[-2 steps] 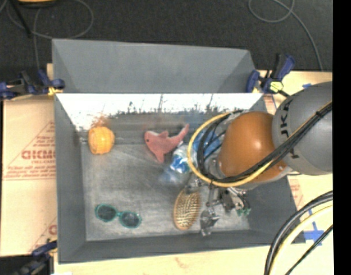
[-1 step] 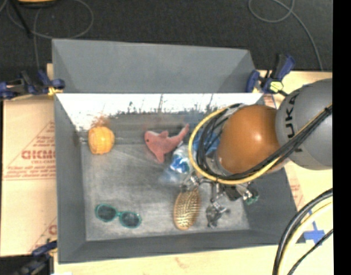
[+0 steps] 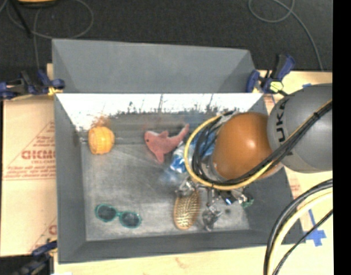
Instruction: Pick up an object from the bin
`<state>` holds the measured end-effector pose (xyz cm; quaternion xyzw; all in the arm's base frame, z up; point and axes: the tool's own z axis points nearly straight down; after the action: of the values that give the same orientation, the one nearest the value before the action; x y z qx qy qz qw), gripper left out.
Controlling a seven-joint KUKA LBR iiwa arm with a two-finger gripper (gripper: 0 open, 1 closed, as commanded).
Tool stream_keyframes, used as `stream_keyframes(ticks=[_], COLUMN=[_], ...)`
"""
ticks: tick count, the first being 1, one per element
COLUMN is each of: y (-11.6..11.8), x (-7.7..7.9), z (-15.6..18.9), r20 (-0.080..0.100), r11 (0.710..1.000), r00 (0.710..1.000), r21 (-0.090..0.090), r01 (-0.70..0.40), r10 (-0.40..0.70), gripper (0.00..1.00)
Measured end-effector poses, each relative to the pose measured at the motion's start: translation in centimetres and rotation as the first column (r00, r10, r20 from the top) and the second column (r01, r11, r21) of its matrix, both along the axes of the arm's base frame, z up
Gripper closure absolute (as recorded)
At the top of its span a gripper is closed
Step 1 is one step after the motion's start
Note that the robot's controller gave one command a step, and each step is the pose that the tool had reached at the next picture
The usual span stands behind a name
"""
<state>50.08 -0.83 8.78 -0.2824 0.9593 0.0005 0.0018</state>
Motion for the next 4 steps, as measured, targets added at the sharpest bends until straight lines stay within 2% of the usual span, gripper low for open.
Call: stream_keyframes(ticks=[1, 3, 4], y=[0.4, 0.4, 0.4], x=[1.9, 1.9, 1.9], z=[-0.9, -0.7, 0.6], r20=[0.015, 0.013, 0.010], r11=[0.995, 0.995, 0.995], r00=[0.995, 0.995, 0.995], r21=[0.001, 0.001, 0.000], r01=[-0.100, -0.099, -0.098], r10=[0.100, 0.099, 0.098], gripper=[1.00, 1.00, 1.00])
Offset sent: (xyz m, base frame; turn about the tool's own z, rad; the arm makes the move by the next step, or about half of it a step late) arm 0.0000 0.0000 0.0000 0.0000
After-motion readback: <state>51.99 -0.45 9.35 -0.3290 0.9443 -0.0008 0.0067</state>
